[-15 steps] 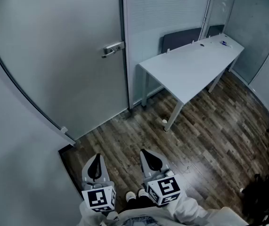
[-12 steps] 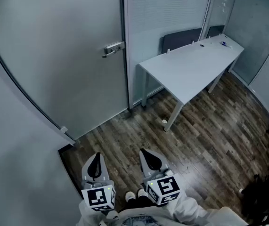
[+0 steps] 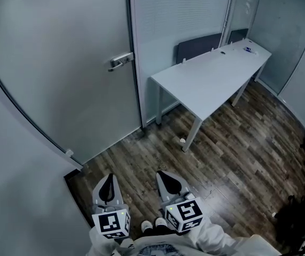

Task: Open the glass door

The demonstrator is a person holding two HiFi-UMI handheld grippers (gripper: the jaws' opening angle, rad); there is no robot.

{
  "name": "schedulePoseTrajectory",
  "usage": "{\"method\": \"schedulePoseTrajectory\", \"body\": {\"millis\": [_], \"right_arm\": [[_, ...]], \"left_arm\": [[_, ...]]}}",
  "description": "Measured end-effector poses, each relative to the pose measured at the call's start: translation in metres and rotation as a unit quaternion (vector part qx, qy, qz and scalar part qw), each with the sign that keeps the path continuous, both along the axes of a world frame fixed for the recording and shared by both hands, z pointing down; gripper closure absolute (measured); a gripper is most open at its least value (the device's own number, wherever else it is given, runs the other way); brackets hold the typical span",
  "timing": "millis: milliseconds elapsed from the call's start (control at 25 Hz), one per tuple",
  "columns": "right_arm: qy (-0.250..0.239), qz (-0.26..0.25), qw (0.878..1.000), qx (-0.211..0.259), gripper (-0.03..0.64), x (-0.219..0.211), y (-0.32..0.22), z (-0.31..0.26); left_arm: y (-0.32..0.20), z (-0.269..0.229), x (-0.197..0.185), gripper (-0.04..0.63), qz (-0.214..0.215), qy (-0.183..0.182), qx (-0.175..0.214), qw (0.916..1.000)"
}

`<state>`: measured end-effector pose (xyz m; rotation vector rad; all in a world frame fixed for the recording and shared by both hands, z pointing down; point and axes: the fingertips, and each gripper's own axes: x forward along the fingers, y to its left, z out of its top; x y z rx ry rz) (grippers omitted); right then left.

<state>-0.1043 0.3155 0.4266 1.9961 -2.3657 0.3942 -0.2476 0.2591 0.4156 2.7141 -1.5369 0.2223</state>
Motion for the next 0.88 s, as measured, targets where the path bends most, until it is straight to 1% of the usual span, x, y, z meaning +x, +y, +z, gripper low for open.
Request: {"method": "schedulePoseTrajectory", "body": {"millis": [240,440,560,760,880], "right_arm": [[0.004,0.003,1.0,0.019,0.612,0.022,0.002,-0.006],[0.002,-0.001,1.0,0.009,0.612,0.023,-0.002,0.0],[0.004,-0.007,1.0,0.009,0.612,0.02,-0.016,0.002],[0.015,-0.018,1.0,0.007,0.612,0.011,-0.043,0.006],[0.022,-0.018,1.0,0.005,0.612,0.015,-0.062,0.007]], "left_arm": [[0.006,0.0,0.027,0.591,0.008,0.0,0.007,0.9999],[0.003,0.007,0.024,0.591,0.0,-0.001,0.001,1.0],[-0.009,0.007,0.021,0.591,-0.006,0.001,0.003,1.0],[-0.037,0.021,0.014,0.591,-0.012,0.006,-0.008,0.9999],[-0.061,0.026,0.017,0.591,-0.011,0.01,-0.013,0.9998]]}}
